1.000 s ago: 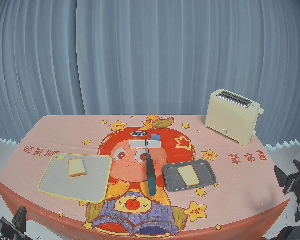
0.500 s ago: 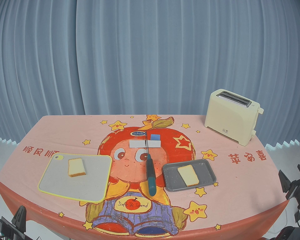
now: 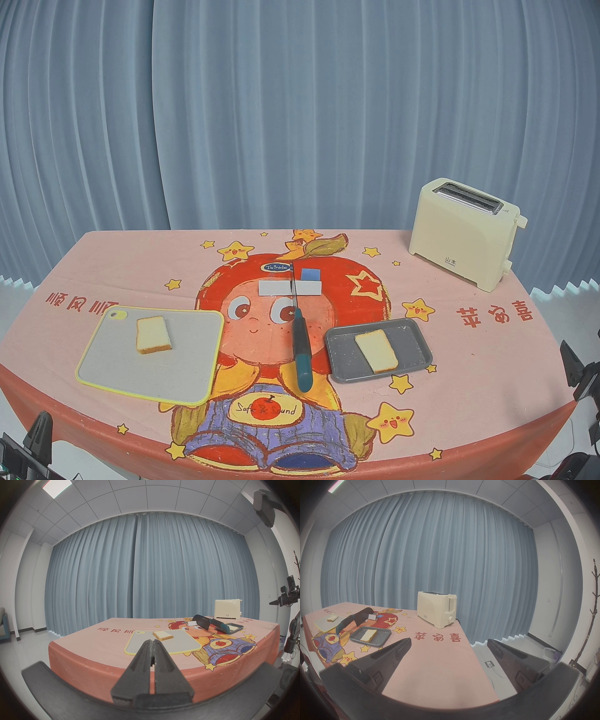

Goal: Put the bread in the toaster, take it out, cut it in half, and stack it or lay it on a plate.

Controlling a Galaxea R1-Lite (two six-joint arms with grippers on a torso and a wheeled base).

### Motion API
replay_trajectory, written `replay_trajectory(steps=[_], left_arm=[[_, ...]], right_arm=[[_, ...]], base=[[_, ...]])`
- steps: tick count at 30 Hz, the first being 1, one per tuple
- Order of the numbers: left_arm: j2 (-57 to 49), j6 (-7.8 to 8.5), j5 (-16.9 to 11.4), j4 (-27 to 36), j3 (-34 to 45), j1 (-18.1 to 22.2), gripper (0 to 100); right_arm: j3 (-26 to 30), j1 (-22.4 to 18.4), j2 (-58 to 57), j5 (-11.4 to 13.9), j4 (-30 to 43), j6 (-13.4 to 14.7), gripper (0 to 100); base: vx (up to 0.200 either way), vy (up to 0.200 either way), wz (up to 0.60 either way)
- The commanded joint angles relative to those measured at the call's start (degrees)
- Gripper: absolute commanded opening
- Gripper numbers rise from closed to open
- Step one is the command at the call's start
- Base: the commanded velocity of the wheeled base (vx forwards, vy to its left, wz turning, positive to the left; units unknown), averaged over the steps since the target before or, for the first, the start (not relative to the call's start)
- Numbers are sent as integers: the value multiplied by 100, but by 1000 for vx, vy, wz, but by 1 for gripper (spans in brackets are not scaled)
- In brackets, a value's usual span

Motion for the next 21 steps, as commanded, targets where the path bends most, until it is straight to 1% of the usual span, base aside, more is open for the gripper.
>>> replay_trajectory(steps=[1,6,21], left_arm=[[-57,4,1,-1,101,1,0],[-57,4,1,-1,101,1,0],[-57,4,1,-1,101,1,0]], right_arm=[[61,-12,-97,2,7,-6,100],[131,-144,-229,2,-2,-6,100],[201,-153,-387,10,7,-6,100]], base=[[0,0,0],[0,0,0],[0,0,0]])
